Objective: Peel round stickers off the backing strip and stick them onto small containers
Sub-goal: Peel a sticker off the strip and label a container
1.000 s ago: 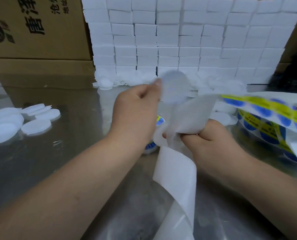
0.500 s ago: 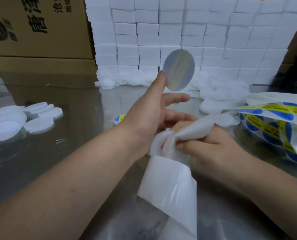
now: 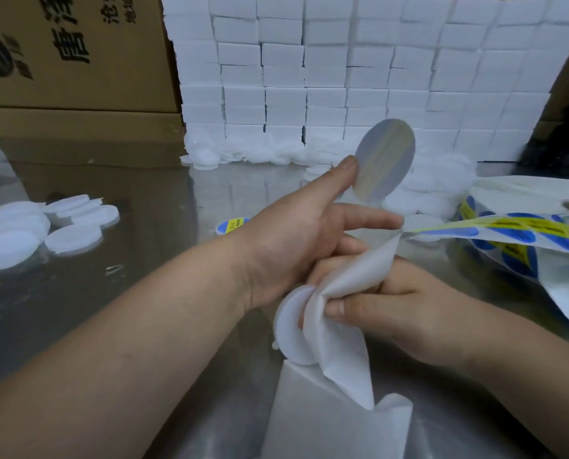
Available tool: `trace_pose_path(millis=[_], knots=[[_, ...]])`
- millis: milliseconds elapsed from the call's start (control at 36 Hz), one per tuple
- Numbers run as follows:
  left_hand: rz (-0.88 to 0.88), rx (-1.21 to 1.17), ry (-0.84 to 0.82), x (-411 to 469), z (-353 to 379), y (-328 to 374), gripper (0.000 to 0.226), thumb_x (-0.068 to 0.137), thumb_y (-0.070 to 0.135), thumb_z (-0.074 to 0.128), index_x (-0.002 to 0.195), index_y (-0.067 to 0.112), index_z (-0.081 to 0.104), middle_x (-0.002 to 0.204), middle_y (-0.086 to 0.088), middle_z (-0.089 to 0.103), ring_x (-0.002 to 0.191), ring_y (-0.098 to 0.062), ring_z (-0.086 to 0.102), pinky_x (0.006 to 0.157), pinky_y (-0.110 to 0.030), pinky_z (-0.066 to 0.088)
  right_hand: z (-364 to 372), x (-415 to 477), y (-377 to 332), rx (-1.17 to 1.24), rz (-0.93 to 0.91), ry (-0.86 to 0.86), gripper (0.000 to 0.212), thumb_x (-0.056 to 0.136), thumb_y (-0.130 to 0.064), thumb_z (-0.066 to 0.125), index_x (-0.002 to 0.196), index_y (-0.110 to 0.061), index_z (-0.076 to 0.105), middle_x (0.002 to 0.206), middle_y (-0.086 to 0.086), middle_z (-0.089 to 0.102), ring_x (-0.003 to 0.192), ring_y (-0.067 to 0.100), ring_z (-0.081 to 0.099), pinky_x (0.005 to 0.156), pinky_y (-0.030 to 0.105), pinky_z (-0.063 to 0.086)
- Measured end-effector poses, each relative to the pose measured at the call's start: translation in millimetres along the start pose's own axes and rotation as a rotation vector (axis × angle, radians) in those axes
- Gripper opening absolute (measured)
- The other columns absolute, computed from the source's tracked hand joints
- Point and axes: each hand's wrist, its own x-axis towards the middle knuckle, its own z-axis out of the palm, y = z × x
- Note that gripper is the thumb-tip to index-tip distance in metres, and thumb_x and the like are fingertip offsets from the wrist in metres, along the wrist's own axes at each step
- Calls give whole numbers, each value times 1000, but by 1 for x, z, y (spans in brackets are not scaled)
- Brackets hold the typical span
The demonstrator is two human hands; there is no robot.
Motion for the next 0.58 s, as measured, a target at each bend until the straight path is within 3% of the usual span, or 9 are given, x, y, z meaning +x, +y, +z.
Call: trace_pose_path(millis=[111, 194, 306, 389, 472, 528, 583], knots=[[83, -87, -33, -1, 2, 2, 69, 66, 64, 37, 110, 18, 61, 86, -13, 68, 88, -29, 57, 76, -34, 46, 1, -1, -4, 43, 31, -16, 15, 77, -13, 52, 77, -1, 61, 80, 12, 57, 79, 16, 55, 74, 33, 45], [160, -137, -16, -3, -1, 5, 61, 67, 63, 38, 98, 21, 68, 78, -9, 67, 80, -26, 57, 67, -30, 44, -1, -2, -2, -30, 101, -21, 32, 74, -25, 55, 74, 7, 59, 76, 22, 56, 74, 31, 54, 73, 43, 45], [233, -269, 57, -3, 0, 8, 54, 63, 57, 44, 81, 15, 74, 76, -9, 61, 58, -20, 61, 59, -23, 48, 0, -4, -2, -4, 120, -58, 26, 76, -23, 55, 65, -1, 64, 63, 3, 56, 59, 9, 51, 55, 22, 41], [264, -343, 200, -3, 1, 10, 47, 72, 53, 48, 63, 14, 74, 56, -4, 52, 43, -14, 51, 58, -23, 47, -1, -2, -1, -49, 50, -44, 22, 78, -25, 55, 57, -20, 61, 59, -10, 56, 55, -2, 50, 53, 14, 37], [262, -415, 423, 0, -5, 10, 55, 85, 51, 48, 48, 15, 67, 40, 3, 42, 31, -9, 30, 50, -17, 41, -2, 0, -1, -161, -41, 16, 36, 79, -41, 54, 50, -20, 49, 59, 3, 48, 54, 8, 46, 53, 25, 34], [238, -467, 529, 0, -10, 9, 57, 86, 51, 50, 44, 14, 62, 42, 4, 39, 28, -9, 23, 47, -16, 33, -3, -1, 1, -143, -106, 92, 51, 76, -51, 49, 49, -8, 44, 58, 16, 42, 55, 27, 40, 52, 34, 30], [211, -476, 604, 0, -14, 9, 57, 86, 52, 51, 45, 13, 61, 47, 3, 39, 26, -9, 22, 48, -20, 28, -4, -1, 4, -117, -168, 145, 67, 75, -65, 49, 52, -2, 40, 57, 19, 38, 55, 31, 37, 52, 40, 29]])
